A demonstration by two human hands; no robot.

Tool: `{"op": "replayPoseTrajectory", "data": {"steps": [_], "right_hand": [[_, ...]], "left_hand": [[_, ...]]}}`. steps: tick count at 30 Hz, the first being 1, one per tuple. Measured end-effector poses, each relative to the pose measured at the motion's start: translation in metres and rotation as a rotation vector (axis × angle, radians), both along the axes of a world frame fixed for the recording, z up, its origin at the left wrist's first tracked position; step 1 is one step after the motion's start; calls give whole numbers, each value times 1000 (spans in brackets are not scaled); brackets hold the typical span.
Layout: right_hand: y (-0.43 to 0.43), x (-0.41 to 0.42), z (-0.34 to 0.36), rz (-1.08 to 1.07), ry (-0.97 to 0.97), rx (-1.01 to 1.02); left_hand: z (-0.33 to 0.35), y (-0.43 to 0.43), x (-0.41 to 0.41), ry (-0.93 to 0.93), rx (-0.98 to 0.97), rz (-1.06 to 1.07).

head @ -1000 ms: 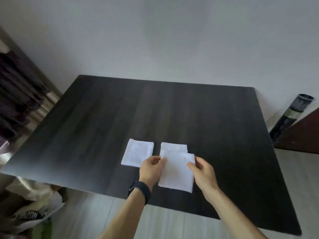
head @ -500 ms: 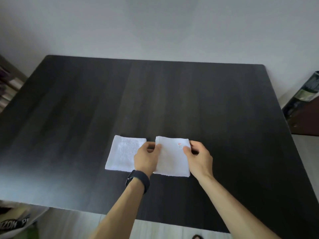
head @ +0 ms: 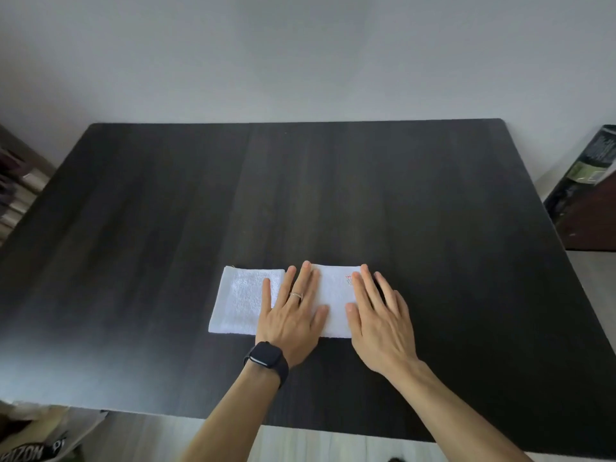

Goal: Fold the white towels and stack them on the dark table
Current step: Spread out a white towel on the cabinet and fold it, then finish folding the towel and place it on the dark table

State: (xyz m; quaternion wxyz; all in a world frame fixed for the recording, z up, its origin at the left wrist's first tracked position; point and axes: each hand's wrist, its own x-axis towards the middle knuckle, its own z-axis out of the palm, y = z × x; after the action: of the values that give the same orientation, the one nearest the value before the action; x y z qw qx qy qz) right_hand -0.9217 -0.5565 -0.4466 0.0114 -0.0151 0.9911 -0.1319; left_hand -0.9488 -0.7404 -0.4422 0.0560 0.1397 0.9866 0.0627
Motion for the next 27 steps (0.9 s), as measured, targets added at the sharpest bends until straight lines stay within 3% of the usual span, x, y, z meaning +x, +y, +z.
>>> {"op": "replayPoseTrajectory", "data": {"steps": [4,7,14,21,27], "right_hand": [[17,7,22,50,-51,-69],[60,34,77,-32,-49,-153],[246,188,226,-461,242,-174],[429,417,338,-921,568,-18],[557,630,387,-1165,682,119]], "left_hand": [[16,4,3,-70,-81,-2],[60,36,11,-114,-58,8],[218,230,72,-125,240,-320],[328,493,242,-52,403,-800],[386,684,442,-54,521,-1134]]}}
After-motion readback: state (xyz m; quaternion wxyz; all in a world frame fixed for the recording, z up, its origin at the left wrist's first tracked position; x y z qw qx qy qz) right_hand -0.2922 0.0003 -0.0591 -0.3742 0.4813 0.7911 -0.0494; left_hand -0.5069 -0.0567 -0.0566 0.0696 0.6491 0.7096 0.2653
